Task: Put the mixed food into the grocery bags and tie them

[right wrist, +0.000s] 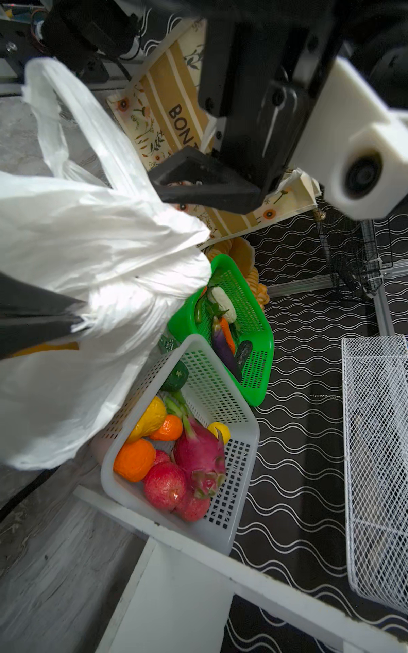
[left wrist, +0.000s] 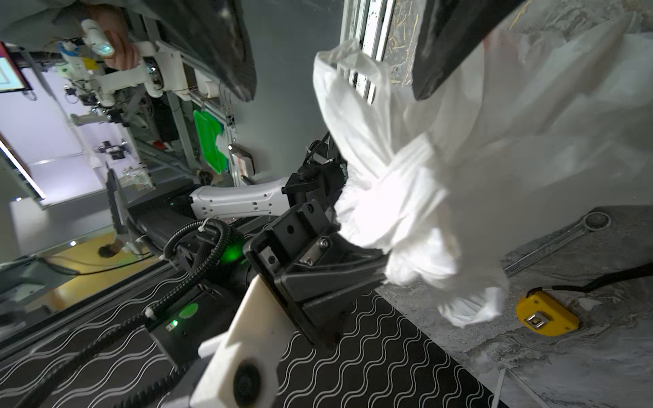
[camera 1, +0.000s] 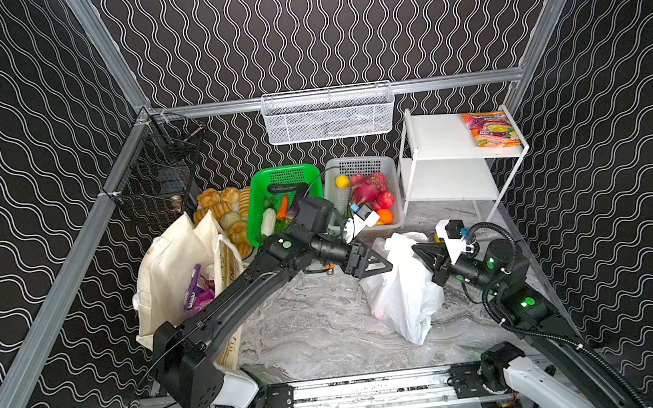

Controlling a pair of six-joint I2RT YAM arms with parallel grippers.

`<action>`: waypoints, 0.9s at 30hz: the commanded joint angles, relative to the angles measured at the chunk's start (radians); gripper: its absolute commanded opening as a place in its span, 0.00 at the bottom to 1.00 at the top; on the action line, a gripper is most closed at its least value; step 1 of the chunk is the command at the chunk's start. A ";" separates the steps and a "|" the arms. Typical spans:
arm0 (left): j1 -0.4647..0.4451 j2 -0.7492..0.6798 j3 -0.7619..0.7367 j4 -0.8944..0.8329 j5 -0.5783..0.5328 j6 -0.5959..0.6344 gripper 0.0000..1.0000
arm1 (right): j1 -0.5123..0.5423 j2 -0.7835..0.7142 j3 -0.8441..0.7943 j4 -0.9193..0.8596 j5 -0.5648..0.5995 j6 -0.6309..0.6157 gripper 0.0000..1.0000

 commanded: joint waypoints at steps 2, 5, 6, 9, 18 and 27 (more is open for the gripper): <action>-0.058 0.058 0.085 -0.206 -0.257 0.134 0.62 | 0.000 -0.005 0.013 0.018 -0.008 0.028 0.00; -0.059 0.076 0.101 -0.239 -0.375 0.142 0.18 | 0.000 -0.019 0.016 -0.007 -0.008 0.037 0.00; -0.057 0.066 0.092 -0.231 -0.417 0.130 0.07 | 0.000 -0.026 0.020 -0.035 0.006 0.030 0.00; -0.014 0.010 0.030 -0.145 -0.425 0.088 0.00 | -0.001 -0.054 0.036 -0.124 0.064 -0.001 0.00; 0.104 0.002 -0.009 -0.142 -0.297 0.051 0.00 | 0.000 -0.057 0.076 -0.267 0.102 -0.069 0.00; 0.118 0.005 -0.042 -0.118 -0.234 0.055 0.00 | -0.001 -0.037 0.062 -0.226 0.034 -0.074 0.00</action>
